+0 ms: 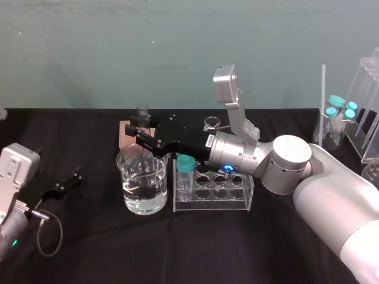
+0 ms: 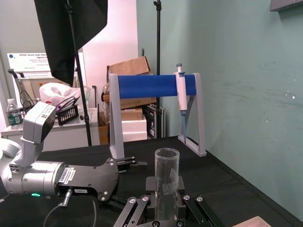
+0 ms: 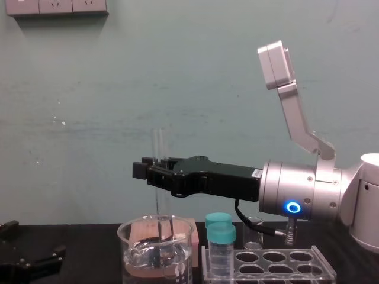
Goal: Hold the test tube with one hand and immerse one end into the beaker, then return it to the test tube rack.
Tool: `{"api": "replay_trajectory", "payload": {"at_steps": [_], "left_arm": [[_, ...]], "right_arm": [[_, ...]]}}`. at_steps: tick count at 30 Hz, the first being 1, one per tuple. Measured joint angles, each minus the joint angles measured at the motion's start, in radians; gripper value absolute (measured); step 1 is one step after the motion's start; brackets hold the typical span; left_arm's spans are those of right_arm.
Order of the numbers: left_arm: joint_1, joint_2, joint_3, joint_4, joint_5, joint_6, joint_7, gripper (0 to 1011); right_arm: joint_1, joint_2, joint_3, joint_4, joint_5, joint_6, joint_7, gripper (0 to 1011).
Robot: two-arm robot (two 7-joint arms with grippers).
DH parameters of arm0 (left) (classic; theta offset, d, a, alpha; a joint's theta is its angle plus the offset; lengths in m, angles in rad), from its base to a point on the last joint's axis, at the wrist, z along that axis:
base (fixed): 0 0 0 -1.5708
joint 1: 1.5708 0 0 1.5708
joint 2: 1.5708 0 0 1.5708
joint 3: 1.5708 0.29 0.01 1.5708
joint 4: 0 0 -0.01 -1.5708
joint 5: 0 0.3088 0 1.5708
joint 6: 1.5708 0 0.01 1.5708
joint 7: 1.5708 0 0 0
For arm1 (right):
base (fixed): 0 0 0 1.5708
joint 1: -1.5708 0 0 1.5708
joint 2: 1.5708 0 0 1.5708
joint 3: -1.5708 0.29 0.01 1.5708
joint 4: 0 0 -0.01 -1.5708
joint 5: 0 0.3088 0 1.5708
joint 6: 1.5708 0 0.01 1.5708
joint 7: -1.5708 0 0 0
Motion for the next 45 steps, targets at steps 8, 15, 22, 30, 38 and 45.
{"api": "replay_trajectory", "payload": {"at_steps": [8,15,22,30,38,45], "left_arm": [[0.0,0.0,0.0,0.0,0.0,0.0,0.0,1000],[0.0,0.0,0.0,0.0,0.0,0.0,0.0,1000],[0.0,0.0,0.0,0.0,0.0,0.0,0.0,1000],[0.0,0.0,0.0,0.0,0.0,0.0,0.0,1000],[0.0,0.0,0.0,0.0,0.0,0.0,0.0,1000],[0.0,0.0,0.0,0.0,0.0,0.0,0.0,1000]], "right_arm": [[-0.004,0.005,0.001,-0.009,0.0,0.003,-0.001,242],[-0.005,0.006,0.001,-0.014,0.0,0.004,-0.001,241],[-0.01,0.009,0.0,-0.022,0.0,0.004,-0.002,241],[-0.016,0.015,-0.001,-0.035,0.003,0.007,-0.003,241],[-0.019,0.018,-0.003,-0.042,0.006,0.012,-0.005,241],[-0.02,0.019,-0.004,-0.043,0.007,0.012,-0.008,242]]}}
